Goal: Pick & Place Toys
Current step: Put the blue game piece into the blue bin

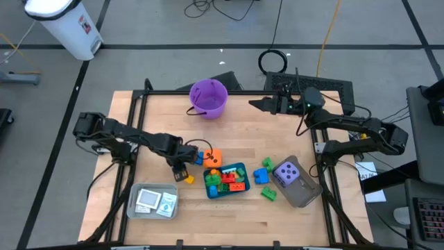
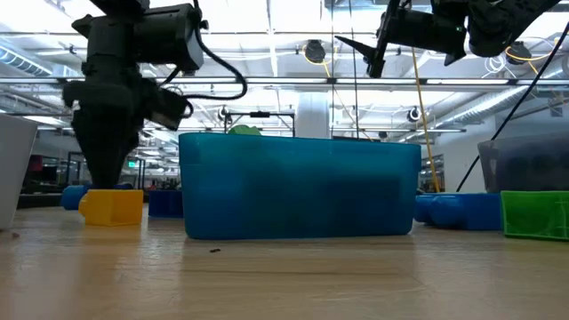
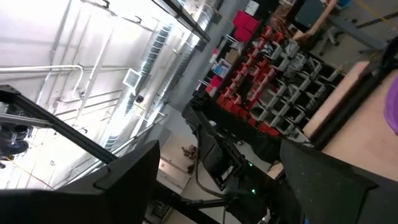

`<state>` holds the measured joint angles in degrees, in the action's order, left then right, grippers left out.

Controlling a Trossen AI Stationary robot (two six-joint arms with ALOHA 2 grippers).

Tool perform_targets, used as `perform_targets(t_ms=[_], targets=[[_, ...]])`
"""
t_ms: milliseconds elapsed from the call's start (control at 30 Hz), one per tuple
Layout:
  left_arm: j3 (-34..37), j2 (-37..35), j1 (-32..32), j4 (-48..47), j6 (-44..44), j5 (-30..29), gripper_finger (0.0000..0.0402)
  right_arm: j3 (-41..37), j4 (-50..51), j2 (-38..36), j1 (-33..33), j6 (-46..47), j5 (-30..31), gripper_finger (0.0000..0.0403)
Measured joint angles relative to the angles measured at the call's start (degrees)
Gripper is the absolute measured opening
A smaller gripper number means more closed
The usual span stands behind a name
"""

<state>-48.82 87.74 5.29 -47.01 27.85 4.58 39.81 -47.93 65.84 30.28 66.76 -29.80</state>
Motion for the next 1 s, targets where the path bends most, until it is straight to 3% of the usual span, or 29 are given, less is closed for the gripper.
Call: perform_targets(t_ms=[200,400,533,733,1000], targets=[[0.0,-5.2,-2.4,0.1,2.0,1.8,0.0148,0.0,-6.8,0.0,-1.5,-2.4,0.4,0.0325],[0.0,-12.8,-7.1,6.9,4.8,11.2,0.0147,3.6,-2.4,0.0,-9.6,-19.5,-0.7,0.0325],[0.0,-16.3,-11.0,17.9,10.2,21.7,0.0149,8.8,13.9,0.0,-15.2,-37.1,-0.7,0.0325],[-0.1,-17.3,-14.8,41.2,22.1,32.6,0.0146,17.9,36.7,1.7,-21.3,-60.7,-0.3,0.0325],[-0.1,-12.8,-17.6,67.9,39.3,41.5,0.0153,24.7,38.4,7.5,-26.3,-70.0,-0.3,0.0324]])
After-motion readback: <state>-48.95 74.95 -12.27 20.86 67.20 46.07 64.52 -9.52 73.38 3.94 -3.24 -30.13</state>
